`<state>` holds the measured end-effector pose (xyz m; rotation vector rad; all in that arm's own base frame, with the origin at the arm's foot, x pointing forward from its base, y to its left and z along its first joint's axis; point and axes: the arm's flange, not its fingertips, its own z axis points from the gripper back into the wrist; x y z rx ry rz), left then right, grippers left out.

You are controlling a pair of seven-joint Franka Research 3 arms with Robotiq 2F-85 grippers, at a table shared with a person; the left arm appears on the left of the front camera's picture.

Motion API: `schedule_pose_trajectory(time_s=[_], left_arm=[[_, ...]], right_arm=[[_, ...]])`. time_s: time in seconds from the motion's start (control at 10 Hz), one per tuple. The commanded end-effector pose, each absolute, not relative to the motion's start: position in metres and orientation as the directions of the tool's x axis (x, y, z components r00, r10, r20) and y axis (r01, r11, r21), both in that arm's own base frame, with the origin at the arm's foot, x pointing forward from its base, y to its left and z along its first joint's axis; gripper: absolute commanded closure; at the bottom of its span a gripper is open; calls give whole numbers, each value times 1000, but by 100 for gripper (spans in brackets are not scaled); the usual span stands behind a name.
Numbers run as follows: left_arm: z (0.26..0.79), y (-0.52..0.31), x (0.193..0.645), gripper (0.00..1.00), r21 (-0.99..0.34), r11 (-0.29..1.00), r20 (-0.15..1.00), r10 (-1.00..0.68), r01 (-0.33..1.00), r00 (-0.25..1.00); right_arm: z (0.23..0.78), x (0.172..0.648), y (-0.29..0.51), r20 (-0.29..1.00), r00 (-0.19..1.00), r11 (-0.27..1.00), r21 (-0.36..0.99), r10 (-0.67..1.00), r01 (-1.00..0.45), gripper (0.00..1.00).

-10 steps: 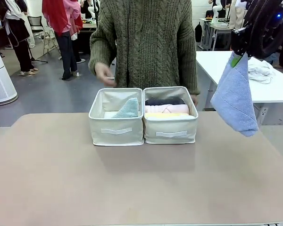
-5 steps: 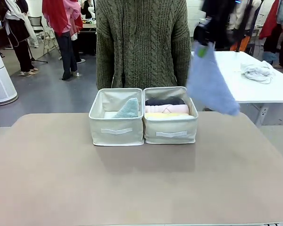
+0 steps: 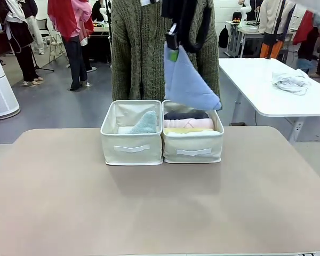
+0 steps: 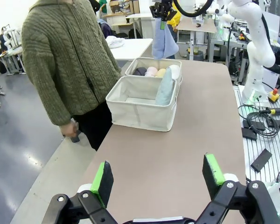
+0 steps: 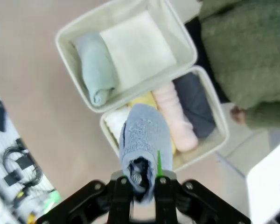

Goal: Sort the towels based on their folding style.
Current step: Pick up another triangle-folded towel from the table and place it in the left Fabric basket.

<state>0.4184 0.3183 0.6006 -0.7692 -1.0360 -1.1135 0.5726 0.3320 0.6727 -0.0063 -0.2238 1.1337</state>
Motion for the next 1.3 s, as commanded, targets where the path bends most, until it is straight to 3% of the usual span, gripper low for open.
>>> schedule_pose_trajectory(time_s=[0.0,0.1,0.5,0.6,0.7,1.2], left_arm=[[601,317,415,0,-2,290,931,-348,957,108],[601,317,415,0,-2,290,931,-348,957,108],[601,317,415,0,-2,290,931,-348,957,108],[601,317,415,0,-2,290,931,-348,957,108],[601,317,415,0,-2,290,931,-348,957,108],[601,317,415,0,-2,290,931,-348,957,108]], right_arm=[[712,589,333,169,446,462,-66,879,-885,84],[673,573,332,174,403,426,-118,898,-897,84],[673,576,334,173,403,423,-101,899,-900,84],[670,574,346,259,262,299,-112,929,-948,84],[667,572,357,305,194,242,-128,932,-962,84],[652,591,391,466,-25,52,-151,884,-987,84]])
